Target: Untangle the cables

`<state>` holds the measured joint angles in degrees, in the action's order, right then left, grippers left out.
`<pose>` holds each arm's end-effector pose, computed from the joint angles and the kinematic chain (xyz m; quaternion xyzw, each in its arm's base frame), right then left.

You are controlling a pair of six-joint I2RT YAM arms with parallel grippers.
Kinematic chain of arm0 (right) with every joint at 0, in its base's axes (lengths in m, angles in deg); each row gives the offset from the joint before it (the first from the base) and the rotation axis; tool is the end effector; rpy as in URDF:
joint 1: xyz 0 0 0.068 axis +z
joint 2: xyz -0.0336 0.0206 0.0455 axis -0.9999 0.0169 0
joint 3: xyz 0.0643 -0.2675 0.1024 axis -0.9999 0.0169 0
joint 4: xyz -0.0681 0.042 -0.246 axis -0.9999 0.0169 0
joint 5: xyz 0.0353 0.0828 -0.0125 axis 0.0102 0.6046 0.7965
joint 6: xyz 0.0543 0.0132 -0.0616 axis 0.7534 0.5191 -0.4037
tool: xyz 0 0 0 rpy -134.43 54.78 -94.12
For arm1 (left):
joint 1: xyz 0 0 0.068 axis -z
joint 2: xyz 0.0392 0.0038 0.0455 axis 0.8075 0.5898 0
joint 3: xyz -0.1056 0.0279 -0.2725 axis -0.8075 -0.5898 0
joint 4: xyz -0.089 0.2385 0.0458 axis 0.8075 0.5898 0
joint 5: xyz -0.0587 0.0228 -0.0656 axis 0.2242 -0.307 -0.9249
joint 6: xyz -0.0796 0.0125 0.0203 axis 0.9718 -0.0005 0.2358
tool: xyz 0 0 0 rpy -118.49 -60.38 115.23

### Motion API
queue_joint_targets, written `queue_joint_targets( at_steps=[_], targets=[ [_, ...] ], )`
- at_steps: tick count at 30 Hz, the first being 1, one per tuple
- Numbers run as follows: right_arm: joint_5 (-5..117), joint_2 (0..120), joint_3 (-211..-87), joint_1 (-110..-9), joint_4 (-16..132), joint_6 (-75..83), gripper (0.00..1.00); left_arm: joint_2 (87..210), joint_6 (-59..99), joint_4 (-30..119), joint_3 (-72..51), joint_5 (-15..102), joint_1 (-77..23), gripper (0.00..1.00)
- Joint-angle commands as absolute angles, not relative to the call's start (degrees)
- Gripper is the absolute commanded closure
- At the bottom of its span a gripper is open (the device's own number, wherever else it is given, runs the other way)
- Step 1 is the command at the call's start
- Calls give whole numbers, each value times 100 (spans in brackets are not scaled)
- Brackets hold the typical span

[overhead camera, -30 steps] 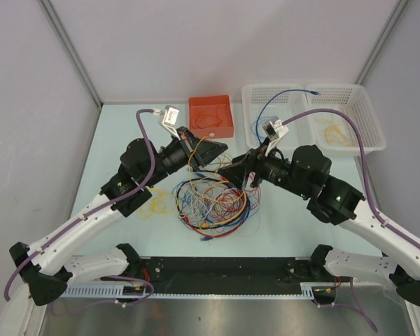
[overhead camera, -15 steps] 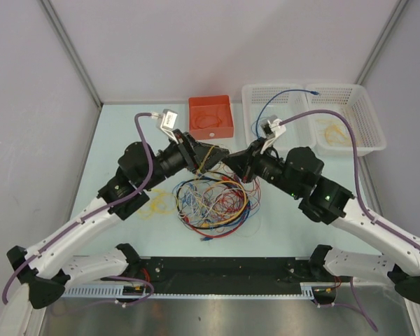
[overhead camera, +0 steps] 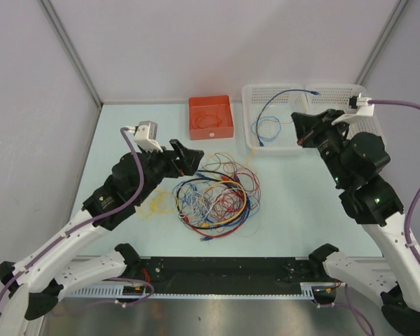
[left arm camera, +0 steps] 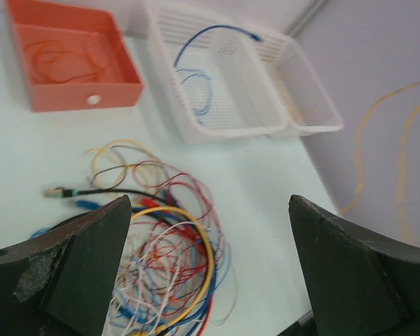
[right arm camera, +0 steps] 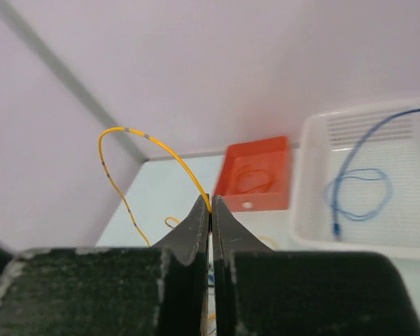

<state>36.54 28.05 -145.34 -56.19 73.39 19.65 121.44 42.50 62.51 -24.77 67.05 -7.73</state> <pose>0.1567 0.0838 0.4951 0.0147 0.6653 0.2851 0.6898 0.1553 -0.1338 0.4103 -0.0095 0.7439 -0.3480 0.5704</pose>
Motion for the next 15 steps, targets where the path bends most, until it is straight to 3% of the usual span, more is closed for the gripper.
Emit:
queue_joint_targets(
  at_steps=[1,4,9,15],
  targets=[
    [3011,3205,-14896,-6406,7751,2004,100,12044,4207,6856,-2758,7514,-798,0],
    [2308,3486,-14896,-6845,7549,2205,100,11921,4313,6698,-3022,7444,-807,0],
    [2210,4057,-14896,-8345,7180,2961,100,11885,4471,6636,-3242,7277,-806,0],
    [2430,4954,-14957,-9403,6468,3902,100,12026,4708,6742,-3426,7031,-807,0]
  ],
)
